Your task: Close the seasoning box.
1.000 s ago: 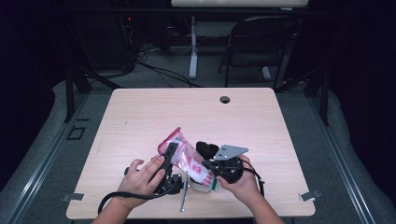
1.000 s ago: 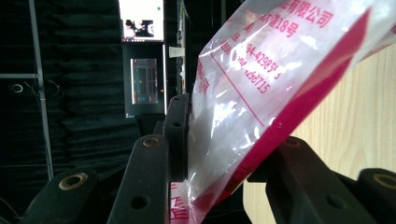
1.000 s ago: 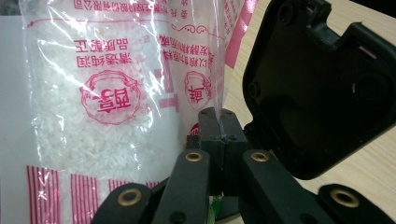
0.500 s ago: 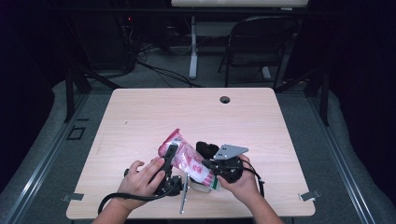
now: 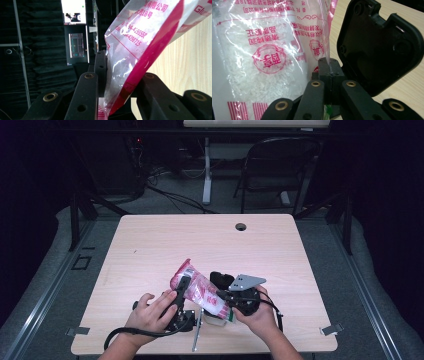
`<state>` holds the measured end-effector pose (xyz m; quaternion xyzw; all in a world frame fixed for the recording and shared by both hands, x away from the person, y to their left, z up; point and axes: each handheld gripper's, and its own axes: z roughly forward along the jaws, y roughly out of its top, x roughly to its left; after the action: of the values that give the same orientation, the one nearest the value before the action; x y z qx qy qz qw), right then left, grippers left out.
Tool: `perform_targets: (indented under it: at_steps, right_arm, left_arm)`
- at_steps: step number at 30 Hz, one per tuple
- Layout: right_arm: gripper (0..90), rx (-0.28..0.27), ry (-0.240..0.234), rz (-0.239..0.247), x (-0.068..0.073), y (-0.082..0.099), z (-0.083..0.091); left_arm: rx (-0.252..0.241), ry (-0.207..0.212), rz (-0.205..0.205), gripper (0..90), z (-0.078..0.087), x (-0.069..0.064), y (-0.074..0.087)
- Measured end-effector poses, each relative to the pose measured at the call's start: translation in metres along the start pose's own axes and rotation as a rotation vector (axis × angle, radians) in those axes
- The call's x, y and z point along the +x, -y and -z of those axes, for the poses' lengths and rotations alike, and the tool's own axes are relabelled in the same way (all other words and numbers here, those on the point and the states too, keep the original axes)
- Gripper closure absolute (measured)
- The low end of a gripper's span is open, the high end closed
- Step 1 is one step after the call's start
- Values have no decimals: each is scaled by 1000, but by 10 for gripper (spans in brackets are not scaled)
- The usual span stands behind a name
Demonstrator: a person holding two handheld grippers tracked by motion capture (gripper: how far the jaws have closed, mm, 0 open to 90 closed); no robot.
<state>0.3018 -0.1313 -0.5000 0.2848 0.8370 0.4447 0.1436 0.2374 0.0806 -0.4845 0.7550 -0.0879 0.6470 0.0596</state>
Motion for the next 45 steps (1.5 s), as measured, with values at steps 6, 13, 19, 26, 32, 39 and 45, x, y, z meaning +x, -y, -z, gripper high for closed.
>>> perform_targets:
  at_steps: [6,13,19,26,32,39,45]
  right_arm:
    - [900,-3,3,-1,2,0,0]
    - [900,-6,3,-8,1,0,0]
    - [900,0,5,-7,1,-1,-1]
    - [900,14,5,3,2,1,-4]
    - [900,25,6,4,1,3,-7]
    - [900,28,5,0,1,4,-7]
    - [900,35,3,-9,1,6,-9]
  left_arm:
    - [-5,-6,-5,769,0,-2,2]
    - [1,-1,-15,769,0,-2,1]
    - [2,-8,-28,771,-1,-2,1]
    - [4,10,-28,778,-2,-3,0]
    - [4,13,-30,781,-1,-7,-1]
    - [-10,3,-39,783,1,-6,-2]
    - [-9,14,-41,784,1,-8,-3]
